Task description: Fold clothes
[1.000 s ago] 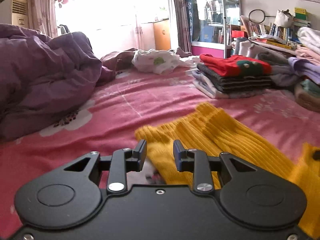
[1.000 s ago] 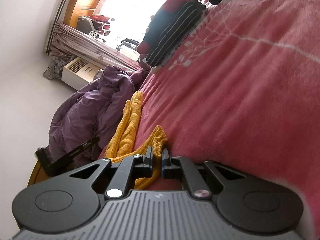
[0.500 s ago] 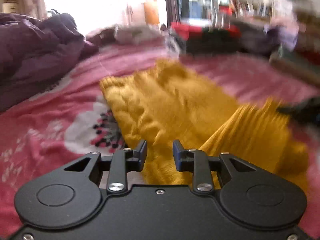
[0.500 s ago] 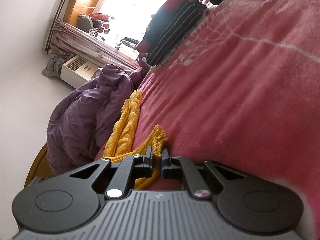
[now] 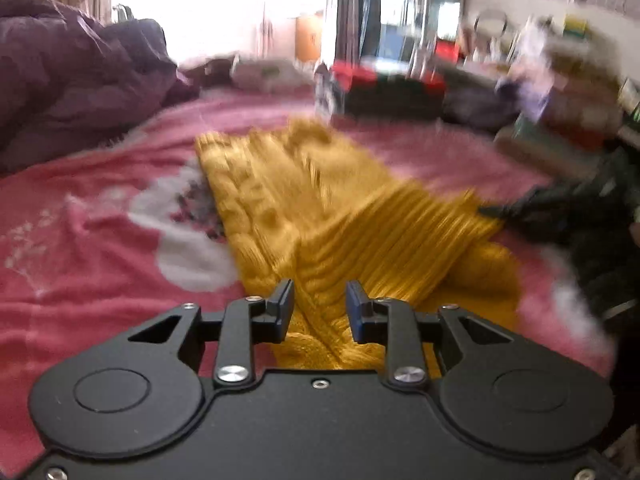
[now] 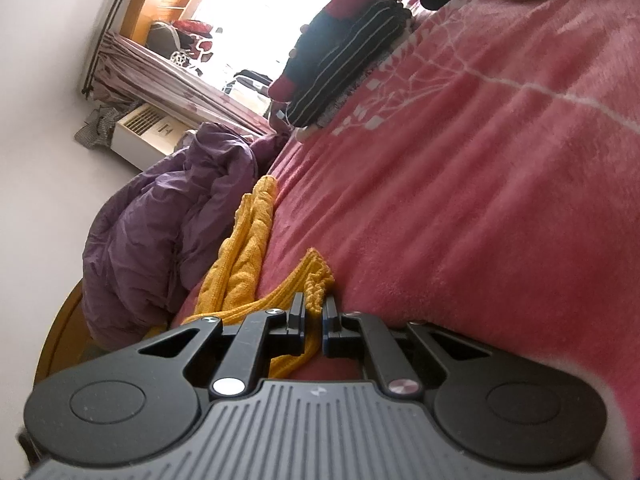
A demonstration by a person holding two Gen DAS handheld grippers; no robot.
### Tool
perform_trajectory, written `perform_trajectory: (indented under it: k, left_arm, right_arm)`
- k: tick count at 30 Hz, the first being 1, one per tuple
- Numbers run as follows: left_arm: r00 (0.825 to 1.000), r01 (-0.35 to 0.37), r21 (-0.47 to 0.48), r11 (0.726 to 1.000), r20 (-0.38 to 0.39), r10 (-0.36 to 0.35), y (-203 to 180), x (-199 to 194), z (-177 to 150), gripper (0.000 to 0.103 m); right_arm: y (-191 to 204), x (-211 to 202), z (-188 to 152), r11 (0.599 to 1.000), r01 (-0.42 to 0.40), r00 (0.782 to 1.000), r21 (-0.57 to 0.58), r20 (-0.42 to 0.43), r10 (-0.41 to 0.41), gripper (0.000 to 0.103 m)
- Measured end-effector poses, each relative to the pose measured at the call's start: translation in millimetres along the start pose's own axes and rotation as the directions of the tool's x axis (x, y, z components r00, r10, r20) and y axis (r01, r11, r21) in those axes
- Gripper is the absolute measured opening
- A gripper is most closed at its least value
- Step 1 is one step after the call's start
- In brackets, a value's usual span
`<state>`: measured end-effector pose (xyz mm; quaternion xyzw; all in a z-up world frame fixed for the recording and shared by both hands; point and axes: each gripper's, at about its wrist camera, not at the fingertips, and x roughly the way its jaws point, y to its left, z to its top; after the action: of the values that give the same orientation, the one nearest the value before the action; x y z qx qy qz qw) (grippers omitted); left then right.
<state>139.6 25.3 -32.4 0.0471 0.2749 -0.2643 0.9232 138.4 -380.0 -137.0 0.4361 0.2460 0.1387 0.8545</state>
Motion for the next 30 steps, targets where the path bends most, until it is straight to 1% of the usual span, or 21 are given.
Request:
perform_trajectory:
  k: [1,3,5,7,8,9,12,15,17,21,25,27,30]
  left_arm:
    - [1.0,-0.012,-0.028,1.0,0.023,0.013,4.7,-14.5,0.1,0.026]
    - [0.998,-0.037,-0.092,0.995,0.042,0.041,12.8,-31.3,-3.2,0.026]
    - [0.998,-0.014,-0.084,0.996,0.062,0.019,14.6,-40.9,-7.9,0.026]
    - [0.998,0.022,-0.006,1.0,0.064,-0.021,7.5,-43.2,-14.0,0.033]
    - [0.998,0.036,0.03,0.999,0.057,-0.037,3.6,-42.3,-17.4,0.046]
    - [0.998,0.048,0.062,0.997,0.048,-0.051,-2.1,-39.3,-21.8,0.051]
    - [0.998,0.061,0.128,0.99,0.011,-0.063,-14.0,-27.7,-32.7,0.051]
    - [0.998,0.07,0.186,0.98,-0.017,-0.068,-23.0,-17.2,-39.5,0.051]
    - [0.998,0.054,0.228,0.972,-0.019,-0.051,-29.7,-14.2,-41.5,0.051]
    - [0.998,0.062,0.253,0.966,-0.01,-0.061,-36.1,-10.2,-41.1,0.051]
    - [0.998,0.066,0.261,0.963,-0.015,-0.064,-38.9,-5.1,-42.0,0.051]
    - [0.998,0.058,0.246,0.967,-0.019,-0.056,-36.6,-2.3,-43.9,0.051]
    - [0.997,0.083,0.221,0.972,-0.024,-0.079,-31.8,-1.5,-44.3,0.051]
  right_arm:
    - [1.2,-0.3,-0.2,1.0,0.006,1.0,-0.004,-0.001,-0.006,0.006]
    - [3.8,-0.7,-0.9,1.0,0.02,1.0,-0.012,-0.002,-0.02,0.006]
    - [5.8,-1.5,0.3,0.999,0.033,0.999,-0.001,-0.008,-0.033,0.006]
    - [12.6,-2.8,4.4,0.999,0.053,0.998,0.006,-0.025,-0.053,0.007]
    - [16.0,-3.5,6.4,0.998,0.063,0.997,0.009,-0.033,-0.063,0.009]
    - [19.4,-4.2,8.5,0.997,0.073,0.997,0.013,-0.041,-0.072,0.01]
    - [33.1,-8.5,12.9,0.995,0.101,0.993,-0.021,-0.052,-0.102,0.01]
    - [43.9,-13.5,16.9,0.992,0.123,0.991,-0.033,-0.045,-0.125,0.01]
    - [50.4,-16.0,19.7,0.99,0.137,0.989,-0.036,-0.041,-0.139,0.01]
    - [65.6,-16.2,28.5,0.989,0.143,0.988,-0.035,-0.047,-0.145,0.01]
    - [83.0,-14.1,41.7,0.993,0.114,0.993,0.014,-0.028,-0.114,0.01]
    - [93.8,-11.3,48.4,0.995,0.092,0.996,0.032,-0.016,-0.091,0.01]
    - [114.0,-3.0,56.9,0.998,0.059,0.998,0.038,-0.008,-0.058,0.01]
